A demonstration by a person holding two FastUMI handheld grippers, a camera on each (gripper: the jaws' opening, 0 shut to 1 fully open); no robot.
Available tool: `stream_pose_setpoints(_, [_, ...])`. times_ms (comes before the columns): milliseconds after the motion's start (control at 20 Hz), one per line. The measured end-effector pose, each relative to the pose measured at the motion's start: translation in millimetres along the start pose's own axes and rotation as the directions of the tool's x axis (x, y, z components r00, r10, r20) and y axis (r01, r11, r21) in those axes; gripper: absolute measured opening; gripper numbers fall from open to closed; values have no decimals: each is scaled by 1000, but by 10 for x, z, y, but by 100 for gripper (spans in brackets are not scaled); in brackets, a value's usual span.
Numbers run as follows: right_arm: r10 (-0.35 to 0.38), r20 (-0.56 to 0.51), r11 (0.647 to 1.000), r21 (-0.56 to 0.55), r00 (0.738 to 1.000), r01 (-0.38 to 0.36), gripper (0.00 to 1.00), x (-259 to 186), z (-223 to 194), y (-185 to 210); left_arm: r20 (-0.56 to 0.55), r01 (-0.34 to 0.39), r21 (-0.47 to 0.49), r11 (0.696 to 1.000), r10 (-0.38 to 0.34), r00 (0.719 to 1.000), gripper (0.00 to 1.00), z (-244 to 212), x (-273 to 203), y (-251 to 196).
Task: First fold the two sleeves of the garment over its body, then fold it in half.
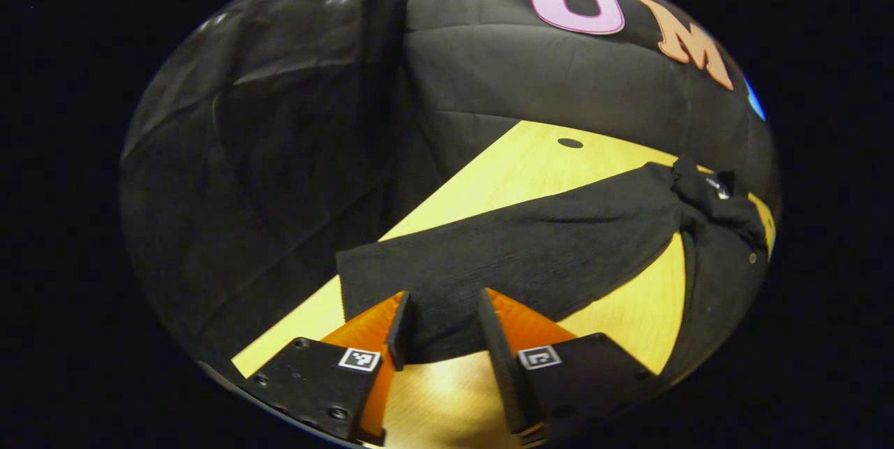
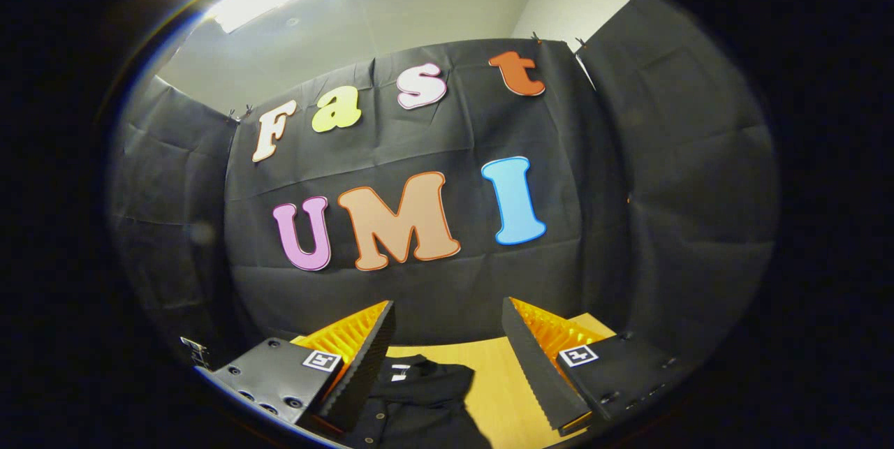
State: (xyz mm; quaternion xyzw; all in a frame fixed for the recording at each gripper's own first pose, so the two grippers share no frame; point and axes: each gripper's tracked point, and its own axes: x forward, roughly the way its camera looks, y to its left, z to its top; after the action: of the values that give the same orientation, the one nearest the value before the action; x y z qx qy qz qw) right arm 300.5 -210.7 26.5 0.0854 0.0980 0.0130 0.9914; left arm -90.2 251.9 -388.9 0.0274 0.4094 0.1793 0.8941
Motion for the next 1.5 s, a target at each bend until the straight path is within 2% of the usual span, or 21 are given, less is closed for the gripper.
stream_pose_setpoints(50, [-7, -2, 1000, 5, 1000, 7, 97, -7, 15, -14, -2, 5, 2, 1000, -5, 1000, 51, -12, 15, -7])
stream_pose_setpoints(100, [-15, 0, 1000, 6, 1000, 15, 97, -18, 36, -39, -2, 12, 7, 1000, -12, 1000, 48, -25, 3, -34])
stream_pose_setpoints(150, [-24, 7, 1000, 3, 1000, 24, 97, -38, 62, -76, -3, 19, 15, 1000, -19, 1000, 34, -14, 5, -42])
stream_pose_setpoints(200, [-28, 18, 1000, -4, 999, 28, 96, -55, 95, -90, -2, 34, 24, 999, -34, 999, 30, 0, -5, -78])
stream_pose_setpoints(250, [-31, 27, 999, -16, 999, 32, 96, -69, 121, -94, -4, 40, 27, 999, -39, 999, 18, 0, 11, -113])
stream_pose_setpoints(350, [-37, 23, 999, -36, 999, 38, 96, -91, 99, -125, -5, 38, 31, 999, -37, 999, 1, 16, 30, -115])
stream_pose_setpoints(400, [-35, 15, 999, -37, 999, 36, 100, -95, 87, -116, -15, 32, 29, 999, -32, 999, 0, 13, 14, -107])
stream_pose_setpoints(450, [-32, 9, 999, -34, 999, 33, 97, -103, 77, -106, -29, 29, 27, 999, -28, 999, 0, 21, 20, -113])
stream_pose_setpoints(700, [-50, 26, 998, -20, 998, 51, 97, -134, 176, -213, -72, 31, -20, 999, -32, 997, 0, 133, 3, -156])
stream_pose_setpoints(800, [-68, 34, 998, -16, 997, 68, 97, -158, 198, -287, -23, 58, -52, 997, -59, 998, 0, 388, -55, -291])
stream_pose_setpoints(950, [-91, 38, 996, -10, 995, 91, 97, -245, 174, -411, 129, 105, -8, 994, -103, 986, 0, 1022, -160, -596])
stream_pose_setpoints(1100, [-122, 33, 993, -9, 992, 122, 97, -353, 119, -603, 205, 171, 65, 983, -181, 962, 0, 1572, -221, -1162])
stream_pose_setpoints(1250, [-159, 28, 987, -7, 987, 159, 97, -498, 64, -854, 250, 263, 141, 954, -291, 923, 0, 1991, -230, -1996])
stream_pose_setpoints(1450, [-226, 16, 974, 1, 974, 226, 97, -738, 33, -1261, 249, 394, 247, 885, -451, 857, 0, 2159, -282, -3277])
stream_pose_setpoints(1500, [-244, 15, 970, 1, 970, 244, 100, -803, 27, -1376, 240, 427, 266, 864, -489, 839, 0, 2140, -311, -3602])
